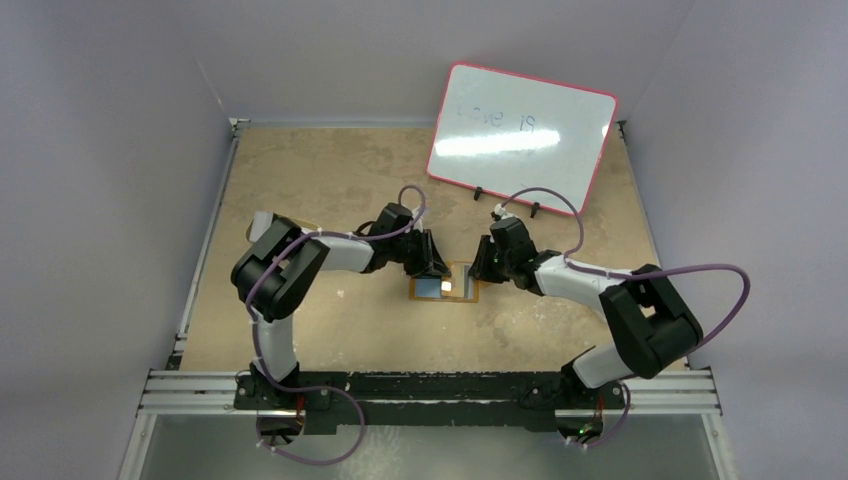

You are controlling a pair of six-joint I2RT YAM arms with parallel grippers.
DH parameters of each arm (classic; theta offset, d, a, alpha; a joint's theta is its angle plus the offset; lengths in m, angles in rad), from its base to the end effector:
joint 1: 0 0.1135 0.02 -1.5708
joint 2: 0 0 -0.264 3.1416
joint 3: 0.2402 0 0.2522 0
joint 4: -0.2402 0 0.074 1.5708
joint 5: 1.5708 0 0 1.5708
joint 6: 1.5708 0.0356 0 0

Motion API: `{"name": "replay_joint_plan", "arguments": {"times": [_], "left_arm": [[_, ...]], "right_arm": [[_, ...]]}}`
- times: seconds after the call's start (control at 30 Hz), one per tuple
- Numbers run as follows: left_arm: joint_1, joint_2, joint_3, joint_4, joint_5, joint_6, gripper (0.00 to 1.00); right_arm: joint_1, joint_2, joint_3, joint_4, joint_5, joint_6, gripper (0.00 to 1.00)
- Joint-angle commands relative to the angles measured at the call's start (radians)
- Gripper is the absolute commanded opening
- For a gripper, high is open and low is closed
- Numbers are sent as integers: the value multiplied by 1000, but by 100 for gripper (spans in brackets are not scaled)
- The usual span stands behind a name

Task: Put the credit cards into the card holder
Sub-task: Insert the credit card into the card holder.

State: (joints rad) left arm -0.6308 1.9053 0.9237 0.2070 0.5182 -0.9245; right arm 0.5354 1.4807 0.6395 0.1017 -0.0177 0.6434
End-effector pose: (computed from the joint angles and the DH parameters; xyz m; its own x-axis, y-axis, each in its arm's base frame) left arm 0.2865 -0.2311 0.1192 -0.9774 -0.1449 -0.1538 0.0298 0.6261 -0.7792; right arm 0.2450 0.1461 0.1600 -0.7765 0.2368 -0.5839 -0.0694 0.8889 0.4528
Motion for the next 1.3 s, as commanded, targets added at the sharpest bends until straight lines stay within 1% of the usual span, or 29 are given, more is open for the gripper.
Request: {"name": "replay_joint_plan", "arguments": {"times": [0.0,0.1,0.2,0.33,0.4,0.43,0.77,0.87,1.0,1.27], "left_arm": [[-7,-54,36,-83,-115,48,30],[-11,-121,25,-107,-205,40,36],[-13,-160,17,-124,-261,40,39],[-16,-158,19,-145,-283,53,41],[-20,-152,22,-146,-278,58,47],[-25,-152,23,-145,-282,63,47],[-45,-102,42,-126,-287,78,48],[-51,-84,44,-112,-275,74,45],[-63,-77,40,-100,-276,66,45],[-88,-65,47,-11,-215,-7,42]], "right_arm": [[-2,-35,25,-68,12,-7,28],[-1,-78,15,-89,-6,-3,28],[-2,-107,1,-97,-6,-4,28],[-2,-117,-4,-99,-8,-4,28],[-1,-112,-4,-85,-8,-4,28],[-2,-108,-3,-79,-1,-8,28],[-1,-63,-16,-36,2,-8,28],[-1,-45,-25,-15,-1,-4,28],[-2,-34,-44,7,-12,2,28],[-2,-23,-45,19,-20,10,28]]}}
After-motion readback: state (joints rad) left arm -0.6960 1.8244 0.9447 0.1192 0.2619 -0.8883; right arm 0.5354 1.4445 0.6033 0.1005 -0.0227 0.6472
